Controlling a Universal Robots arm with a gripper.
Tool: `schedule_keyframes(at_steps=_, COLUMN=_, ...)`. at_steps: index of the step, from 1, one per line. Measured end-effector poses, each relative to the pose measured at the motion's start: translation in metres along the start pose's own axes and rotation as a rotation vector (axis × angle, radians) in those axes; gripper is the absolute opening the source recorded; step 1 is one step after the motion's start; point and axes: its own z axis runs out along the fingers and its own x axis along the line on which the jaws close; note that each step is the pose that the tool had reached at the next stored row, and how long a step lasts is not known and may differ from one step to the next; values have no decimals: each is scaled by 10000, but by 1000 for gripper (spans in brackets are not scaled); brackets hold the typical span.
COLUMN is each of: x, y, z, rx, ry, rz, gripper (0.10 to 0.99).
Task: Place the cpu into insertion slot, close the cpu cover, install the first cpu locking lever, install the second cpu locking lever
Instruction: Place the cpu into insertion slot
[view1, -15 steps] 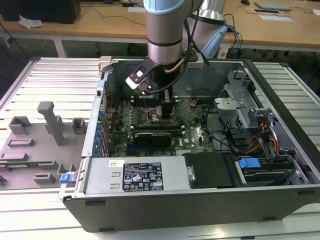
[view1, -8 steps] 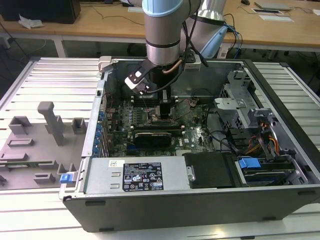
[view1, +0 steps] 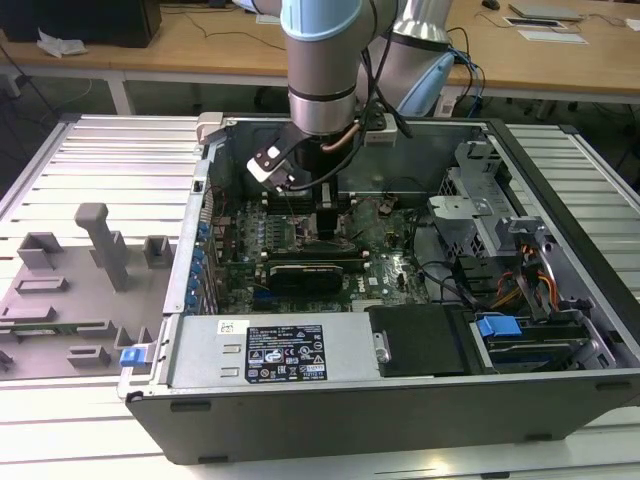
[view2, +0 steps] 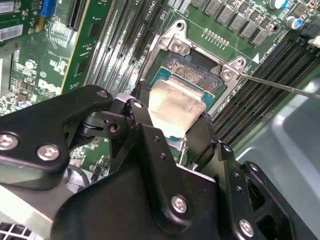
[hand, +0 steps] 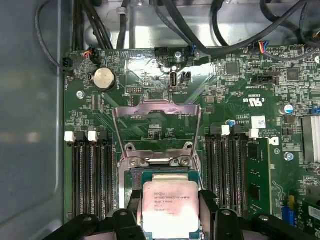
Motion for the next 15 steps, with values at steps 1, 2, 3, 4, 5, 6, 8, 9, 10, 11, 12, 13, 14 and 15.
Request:
schedule_keyframes(at_steps=1, x=2, y=-2, z=10, rx=0, ry=32, rz=1, gripper=541)
schedule_keyframes(at_steps=2, x=4, y=-3, z=16, rx=1, ry=53, rz=3, gripper=541)
schedule_keyframes(at_steps=3, x=7, y=-6, z=27, rx=2, ry=87, rz=9, gripper=541)
schedule_keyframes(at_steps=4, x=10, y=-9, z=35, rx=3, ry=106, rz=12, gripper=541)
schedule_keyframes(at_steps=5, x=15, y=-11, z=45, rx=4, ry=123, rz=12, gripper=541)
schedule_keyframes(at_steps=6, x=19, y=-14, z=55, rx=3, ry=133, rz=10, gripper=541)
schedule_keyframes(at_steps=8, x=25, y=-22, z=75, rx=4, ry=139, rz=6, gripper=541)
schedule_keyframes(at_steps=9, x=27, y=-25, z=86, rx=4, ry=140, rz=-6, gripper=541)
schedule_keyframes(at_steps=10, x=29, y=-28, z=97, rx=4, ry=142, rz=-21, gripper=541)
schedule_keyframes(at_steps=11, x=31, y=-30, z=109, rx=5, ry=143, rz=-37, gripper=541)
schedule_keyframes(at_steps=12, x=34, y=-32, z=117, rx=5, ry=144, rz=-47, gripper=541)
schedule_keyframes(at_steps=13, x=40, y=-35, z=130, rx=5, ry=146, rz=-61, gripper=541)
schedule_keyframes(at_steps=14, x=44, y=-38, z=149, rx=6, ry=148, rz=-78, gripper=541)
schedule_keyframes(at_steps=15, x=44, y=-40, z=159, rx=6, ry=148, rz=-80, gripper=541)
